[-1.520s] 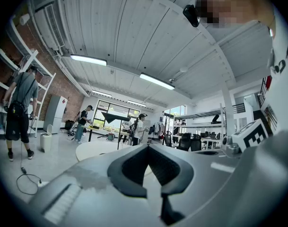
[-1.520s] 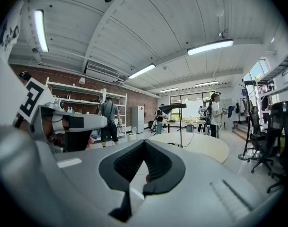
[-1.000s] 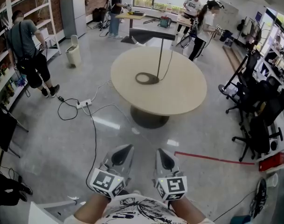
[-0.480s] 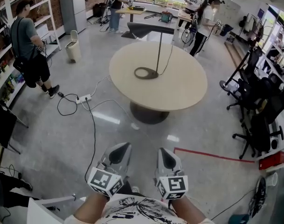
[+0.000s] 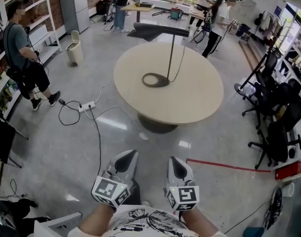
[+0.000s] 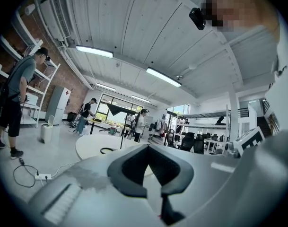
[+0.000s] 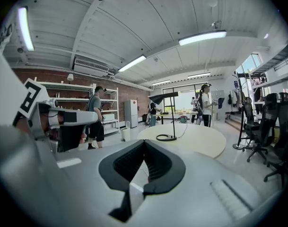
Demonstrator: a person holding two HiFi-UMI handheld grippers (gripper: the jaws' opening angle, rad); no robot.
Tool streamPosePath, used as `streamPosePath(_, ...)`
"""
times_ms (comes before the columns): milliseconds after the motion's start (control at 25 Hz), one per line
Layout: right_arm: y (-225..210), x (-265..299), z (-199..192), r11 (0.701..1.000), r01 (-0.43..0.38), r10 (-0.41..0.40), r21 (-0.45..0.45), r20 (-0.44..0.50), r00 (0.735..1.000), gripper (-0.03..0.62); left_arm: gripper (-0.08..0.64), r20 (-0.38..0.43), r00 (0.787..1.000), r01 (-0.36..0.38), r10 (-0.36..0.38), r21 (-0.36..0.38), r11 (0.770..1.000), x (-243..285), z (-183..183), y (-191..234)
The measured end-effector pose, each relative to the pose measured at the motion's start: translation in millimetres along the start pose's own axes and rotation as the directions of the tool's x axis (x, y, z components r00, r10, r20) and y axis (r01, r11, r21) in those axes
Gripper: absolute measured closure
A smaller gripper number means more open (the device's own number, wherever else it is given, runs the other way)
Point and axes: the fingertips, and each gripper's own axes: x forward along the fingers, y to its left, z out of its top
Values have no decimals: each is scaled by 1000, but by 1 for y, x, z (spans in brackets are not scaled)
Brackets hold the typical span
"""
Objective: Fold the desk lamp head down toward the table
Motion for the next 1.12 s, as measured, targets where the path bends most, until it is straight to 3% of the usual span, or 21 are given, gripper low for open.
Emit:
streamPosePath(720, -18, 216, 86, 993, 113, -109, -38, 77, 991, 583, 557, 32, 996, 86, -88, 43, 995, 133, 90, 185)
streamPosePath(880, -12, 242, 102, 991, 105, -96, -86, 100, 990, 583, 555, 30, 995, 92, -93, 35, 995, 148, 94, 207)
streamPosePath(1120, -29, 273, 101, 995, 78, -73, -54, 95, 993, 583, 557, 10, 997, 75, -75, 20, 997, 178, 87, 222)
